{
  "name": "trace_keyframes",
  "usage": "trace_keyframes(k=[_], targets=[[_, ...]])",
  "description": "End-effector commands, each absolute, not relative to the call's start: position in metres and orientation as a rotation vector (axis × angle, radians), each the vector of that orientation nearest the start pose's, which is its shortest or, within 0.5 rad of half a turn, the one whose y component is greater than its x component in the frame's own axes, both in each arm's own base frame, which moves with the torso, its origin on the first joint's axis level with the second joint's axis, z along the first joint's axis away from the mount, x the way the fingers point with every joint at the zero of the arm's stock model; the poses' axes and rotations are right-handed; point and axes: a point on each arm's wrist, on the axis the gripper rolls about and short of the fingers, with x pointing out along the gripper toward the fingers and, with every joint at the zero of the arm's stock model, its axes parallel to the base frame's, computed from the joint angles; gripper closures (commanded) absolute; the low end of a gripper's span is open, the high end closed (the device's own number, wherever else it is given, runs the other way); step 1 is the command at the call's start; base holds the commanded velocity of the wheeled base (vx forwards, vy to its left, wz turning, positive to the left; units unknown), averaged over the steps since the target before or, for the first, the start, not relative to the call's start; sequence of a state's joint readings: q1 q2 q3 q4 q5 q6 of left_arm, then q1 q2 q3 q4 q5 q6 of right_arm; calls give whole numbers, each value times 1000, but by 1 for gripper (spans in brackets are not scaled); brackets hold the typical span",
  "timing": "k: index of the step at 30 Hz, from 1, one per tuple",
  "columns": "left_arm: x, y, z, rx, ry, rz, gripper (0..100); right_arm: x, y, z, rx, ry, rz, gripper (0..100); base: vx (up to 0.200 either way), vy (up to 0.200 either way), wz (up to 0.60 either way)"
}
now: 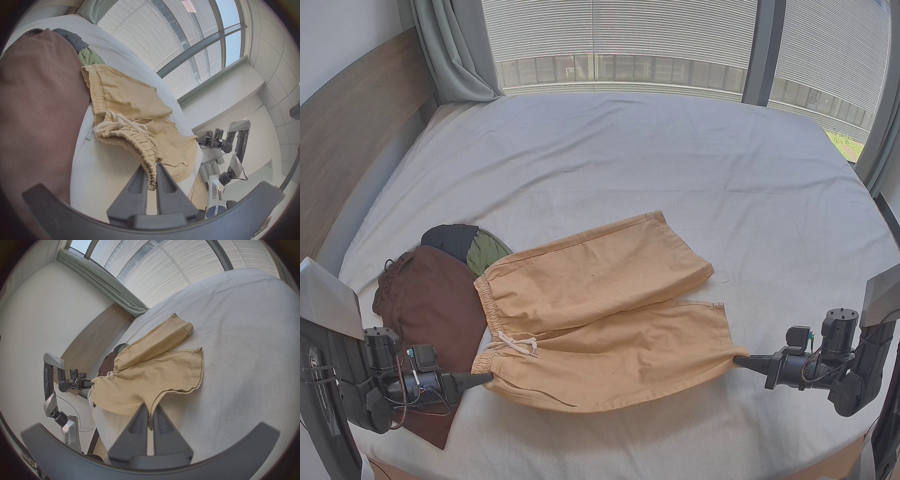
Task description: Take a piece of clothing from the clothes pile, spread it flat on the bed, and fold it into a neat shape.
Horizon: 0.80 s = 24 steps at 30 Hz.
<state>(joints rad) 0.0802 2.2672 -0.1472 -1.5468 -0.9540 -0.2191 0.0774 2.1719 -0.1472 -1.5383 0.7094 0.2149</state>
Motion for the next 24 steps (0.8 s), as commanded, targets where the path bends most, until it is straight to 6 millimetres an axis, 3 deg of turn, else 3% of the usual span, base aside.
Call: trace_keyframes(k=[1, 10, 17, 24], targets=[[253, 2, -3, -483, 573, -789, 100, 244, 35, 23, 342, 513, 731, 100, 0, 0, 0], [259, 2, 8, -510, 542, -756, 100, 251, 46, 44, 372, 444, 767, 100, 0, 0, 0], [264, 0, 17, -530, 520, -759, 100, 258, 47, 49, 376, 413, 763, 100, 0, 0, 0], [272, 1, 33, -583, 481, -727, 100, 274, 57, 60, 442, 365, 720, 100, 0, 0, 0]])
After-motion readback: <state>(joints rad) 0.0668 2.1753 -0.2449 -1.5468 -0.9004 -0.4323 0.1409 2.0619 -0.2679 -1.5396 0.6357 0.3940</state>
